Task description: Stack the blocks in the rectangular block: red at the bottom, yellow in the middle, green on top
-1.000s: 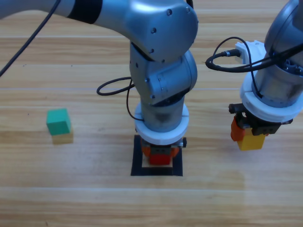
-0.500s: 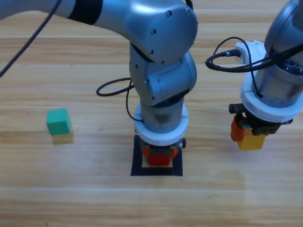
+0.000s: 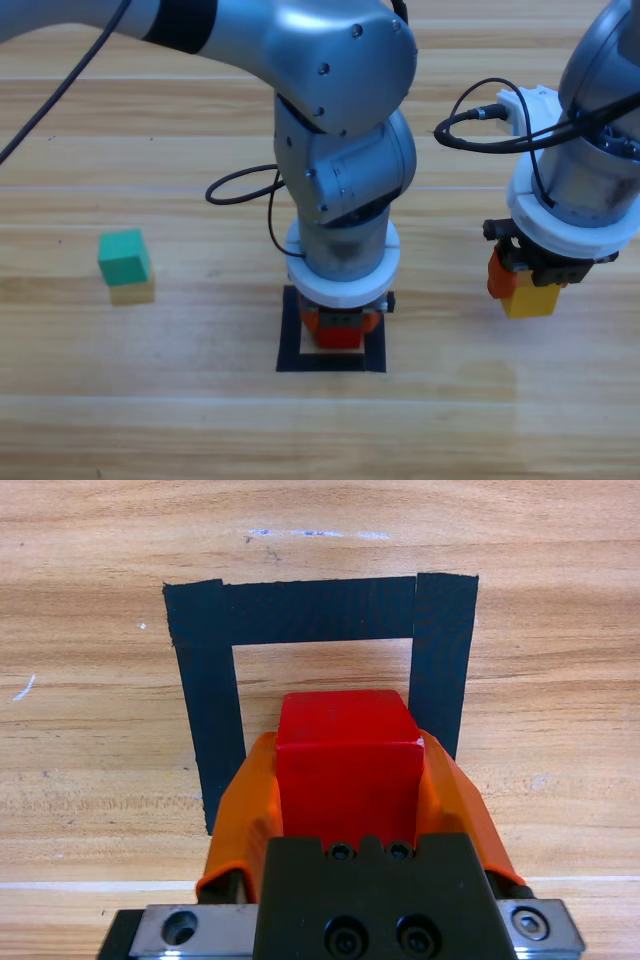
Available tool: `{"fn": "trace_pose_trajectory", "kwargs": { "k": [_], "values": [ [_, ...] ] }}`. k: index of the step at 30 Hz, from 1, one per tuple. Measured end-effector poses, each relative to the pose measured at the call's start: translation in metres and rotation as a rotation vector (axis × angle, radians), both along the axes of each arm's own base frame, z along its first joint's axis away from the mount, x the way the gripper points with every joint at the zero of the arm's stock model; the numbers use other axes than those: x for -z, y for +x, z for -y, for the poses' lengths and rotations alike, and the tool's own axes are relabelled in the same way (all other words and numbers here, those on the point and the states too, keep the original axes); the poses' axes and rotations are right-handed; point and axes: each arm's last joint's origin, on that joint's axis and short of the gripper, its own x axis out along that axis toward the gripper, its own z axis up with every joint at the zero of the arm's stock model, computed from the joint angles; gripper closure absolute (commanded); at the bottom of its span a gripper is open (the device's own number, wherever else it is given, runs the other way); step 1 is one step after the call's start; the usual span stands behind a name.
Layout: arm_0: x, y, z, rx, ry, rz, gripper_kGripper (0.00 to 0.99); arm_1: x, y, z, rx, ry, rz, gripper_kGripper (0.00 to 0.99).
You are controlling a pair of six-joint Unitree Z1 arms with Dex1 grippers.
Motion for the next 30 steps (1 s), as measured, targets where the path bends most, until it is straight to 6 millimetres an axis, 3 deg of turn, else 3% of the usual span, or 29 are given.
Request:
{"fn": "trace_pose_trajectory", "kwargs": {
  "k": [2, 11, 21, 24, 28, 30],
  "values": [
    [0.0, 0.0, 0.0, -0.003, -0.002, 0.001, 0.26, 0.0, 0.0, 0.0, 0.0, 0.0, 0.0, 0.99],
    [0.0, 0.0, 0.001, -0.03, -0.012, 0.0, 0.042, 0.0, 0.0, 0.0, -0.001, 0.0, 0.0, 0.99],
    [-0.009, 0.0, 0.0, -0.041, -0.034, 0.014, 0.008, 0.0, 0.0, 0.0, -0.001, 0.0, 0.0, 0.99],
    [-0.036, -0.002, -0.002, -0.041, -0.08, 0.046, 0.008, 0.0, 0.0, 0.0, 0.003, 0.001, 0.0, 0.99],
    [-0.099, -0.01, -0.016, -0.045, -0.111, 0.104, 0.0, -0.001, 0.0, 0.0, 0.019, 0.006, 0.001, 0.99],
    [-0.136, -0.023, -0.035, -0.054, -0.109, 0.145, 0.0, -0.002, -0.001, 0.0, 0.029, 0.01, 0.002, 0.99]
  ]
}}
